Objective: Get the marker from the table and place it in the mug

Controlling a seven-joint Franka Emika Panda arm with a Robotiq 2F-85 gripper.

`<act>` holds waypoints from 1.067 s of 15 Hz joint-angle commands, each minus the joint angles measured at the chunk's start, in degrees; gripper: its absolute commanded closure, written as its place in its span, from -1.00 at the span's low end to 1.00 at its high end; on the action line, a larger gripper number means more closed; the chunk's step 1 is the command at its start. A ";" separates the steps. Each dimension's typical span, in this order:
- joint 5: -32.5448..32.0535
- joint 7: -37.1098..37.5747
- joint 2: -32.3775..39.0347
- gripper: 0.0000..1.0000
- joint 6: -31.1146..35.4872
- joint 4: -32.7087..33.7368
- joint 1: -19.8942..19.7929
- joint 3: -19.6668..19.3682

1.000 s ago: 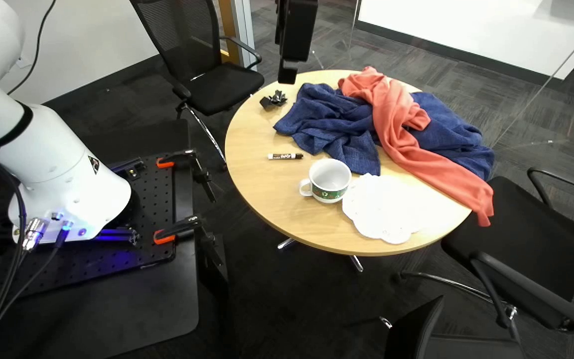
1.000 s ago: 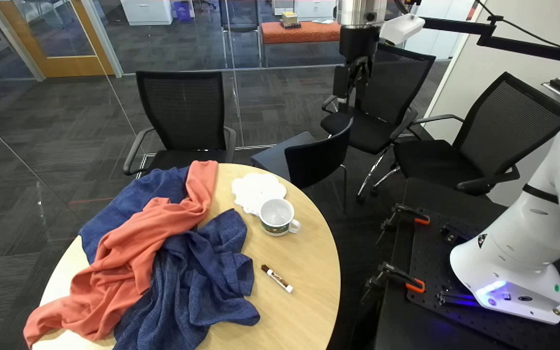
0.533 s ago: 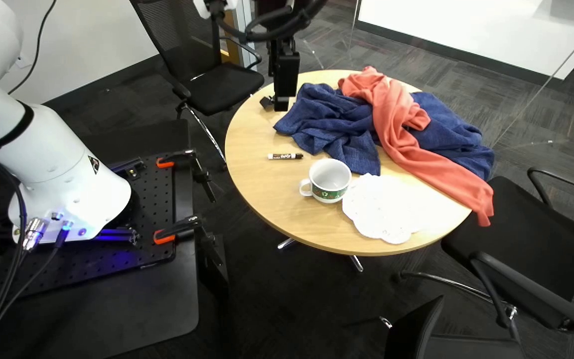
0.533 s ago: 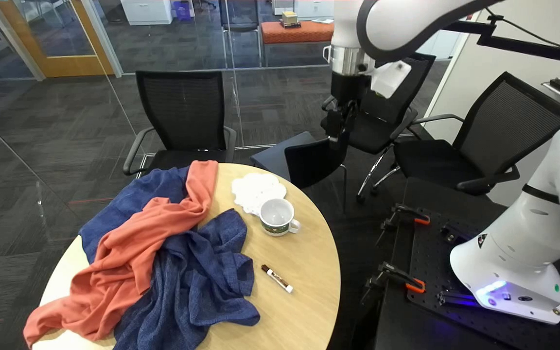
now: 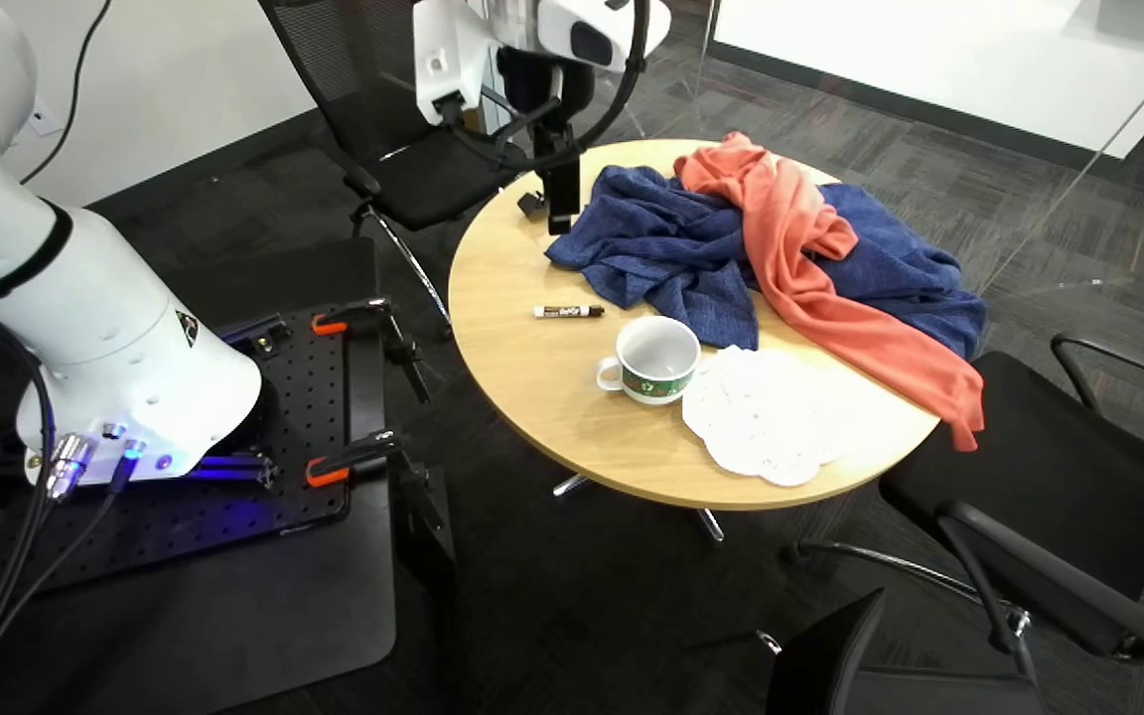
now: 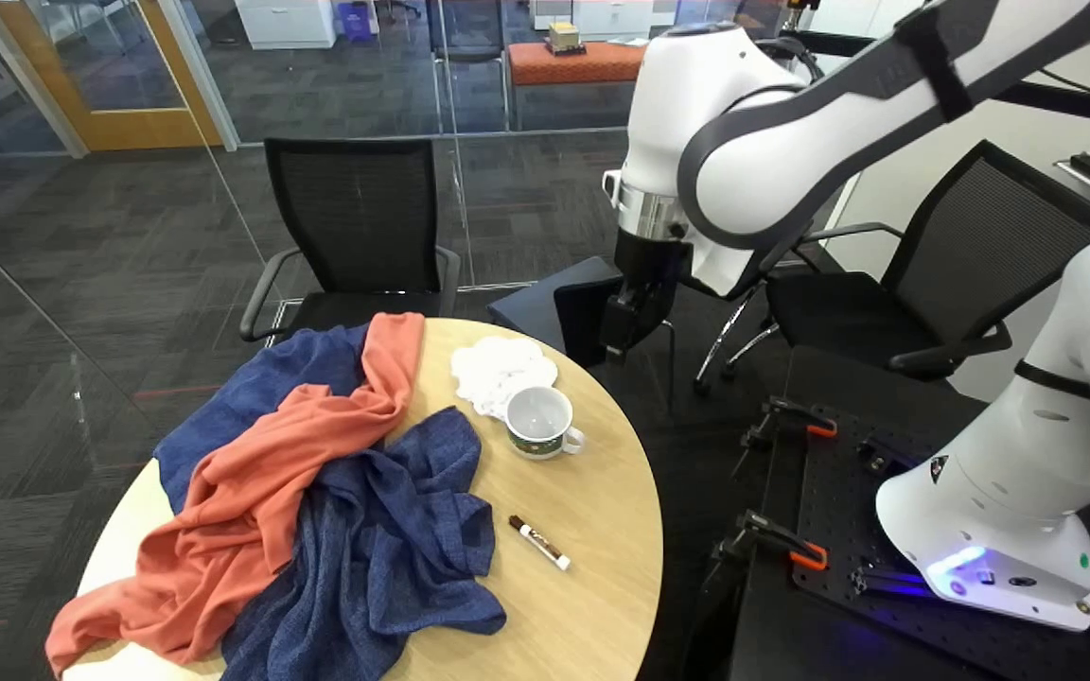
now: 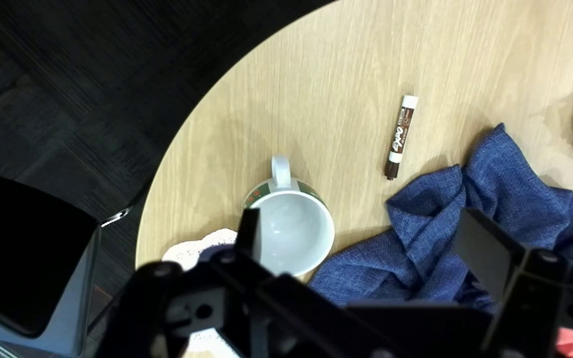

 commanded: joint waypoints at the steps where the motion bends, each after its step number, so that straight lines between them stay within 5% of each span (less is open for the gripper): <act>1: 1.37 3.78 4.43 -1.00 5.66 0.25 1.86 2.18; 10: -3.28 22.11 13.74 -1.00 14.46 1.57 5.32 6.64; 11: -1.47 17.98 12.15 -1.00 13.20 0.60 4.88 6.17; 16: -2.36 20.24 13.43 -1.00 13.58 1.09 5.56 6.28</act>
